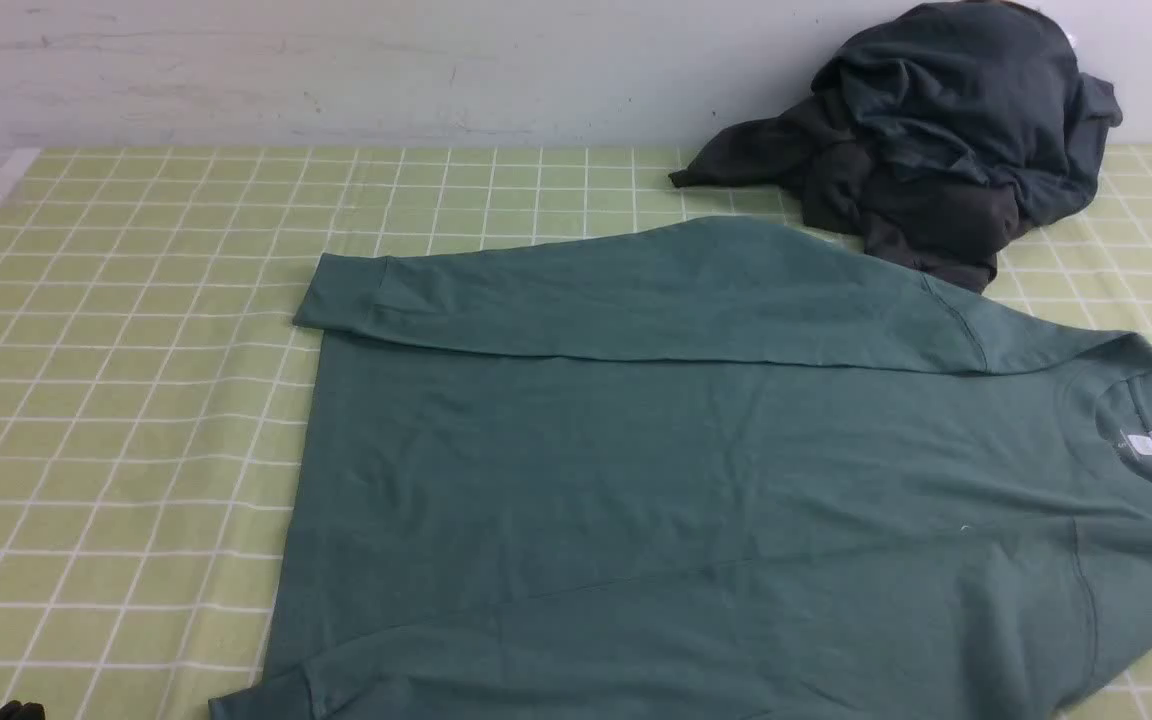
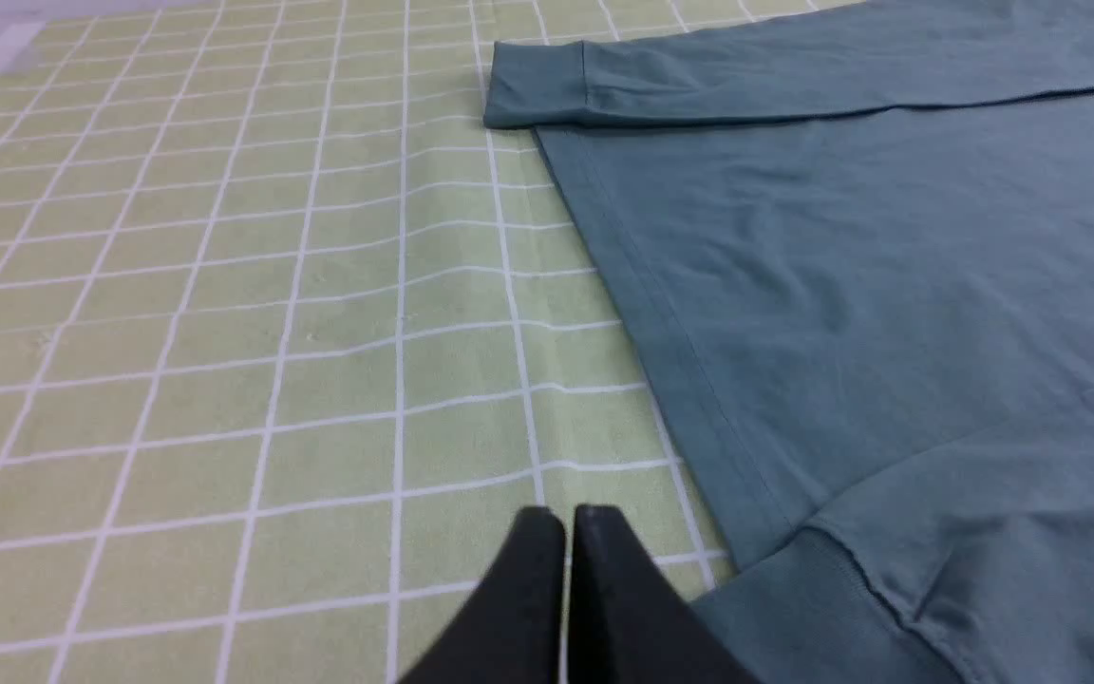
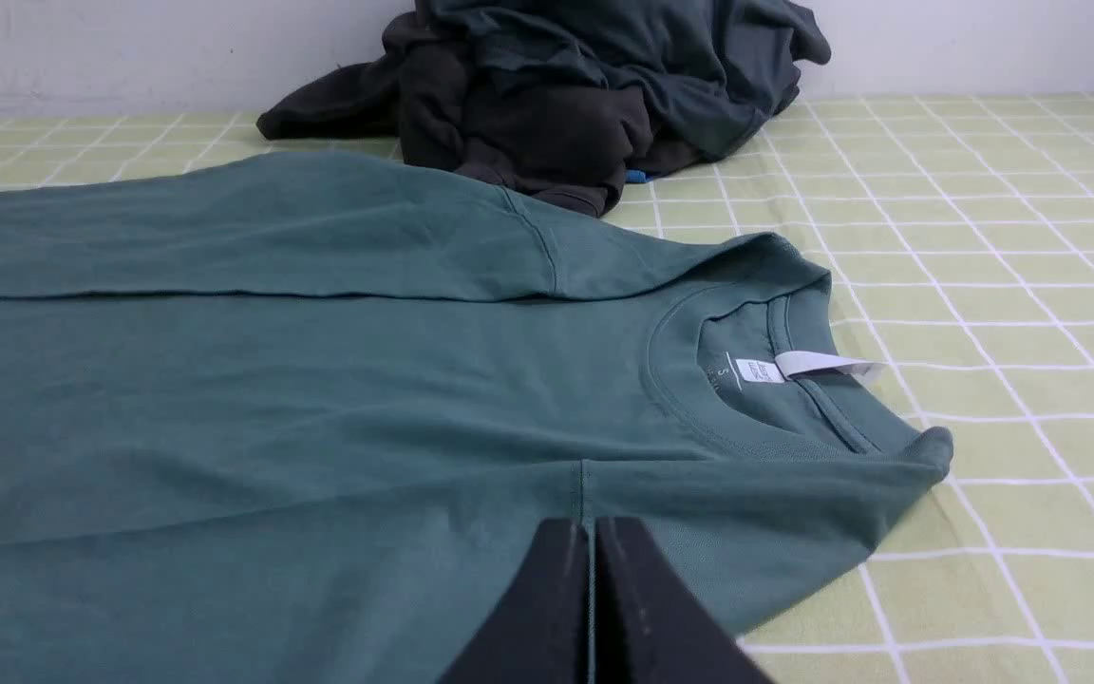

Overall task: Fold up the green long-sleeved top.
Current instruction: Use the left arm to clamp the cuff closest to it

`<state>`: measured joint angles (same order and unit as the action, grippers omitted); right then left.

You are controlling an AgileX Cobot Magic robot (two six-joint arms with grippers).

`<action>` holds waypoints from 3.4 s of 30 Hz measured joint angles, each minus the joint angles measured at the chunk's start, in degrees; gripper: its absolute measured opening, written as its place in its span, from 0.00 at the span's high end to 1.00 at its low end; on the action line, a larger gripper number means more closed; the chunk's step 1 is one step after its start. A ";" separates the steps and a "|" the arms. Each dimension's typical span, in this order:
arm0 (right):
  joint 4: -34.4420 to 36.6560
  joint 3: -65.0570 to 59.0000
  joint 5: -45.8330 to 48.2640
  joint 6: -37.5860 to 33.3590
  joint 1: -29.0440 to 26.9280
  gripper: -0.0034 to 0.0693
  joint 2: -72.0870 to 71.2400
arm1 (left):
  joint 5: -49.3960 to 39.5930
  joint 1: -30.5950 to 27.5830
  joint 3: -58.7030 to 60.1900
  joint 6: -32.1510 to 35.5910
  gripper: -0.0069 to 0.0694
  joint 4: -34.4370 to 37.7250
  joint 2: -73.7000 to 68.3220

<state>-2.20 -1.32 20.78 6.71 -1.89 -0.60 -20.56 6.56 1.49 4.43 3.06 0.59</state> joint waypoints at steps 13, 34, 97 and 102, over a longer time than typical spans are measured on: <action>0.00 0.00 0.00 0.00 0.00 0.95 0.00 | 0.00 0.00 0.00 0.00 0.91 0.00 0.00; 0.00 0.00 0.00 0.00 0.00 0.95 0.00 | 0.00 0.00 0.00 0.05 0.91 0.00 0.00; 27.25 26.92 17.46 -28.94 6.54 0.96 46.32 | -22.48 0.11 -41.47 -7.09 0.51 7.65 -80.37; 31.12 26.86 16.97 -32.69 6.56 0.96 46.32 | -21.18 0.11 -41.47 -7.09 0.54 8.18 -85.72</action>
<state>28.91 25.54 37.75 -25.98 4.67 45.72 -41.74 6.67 -39.98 -2.66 11.24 -85.14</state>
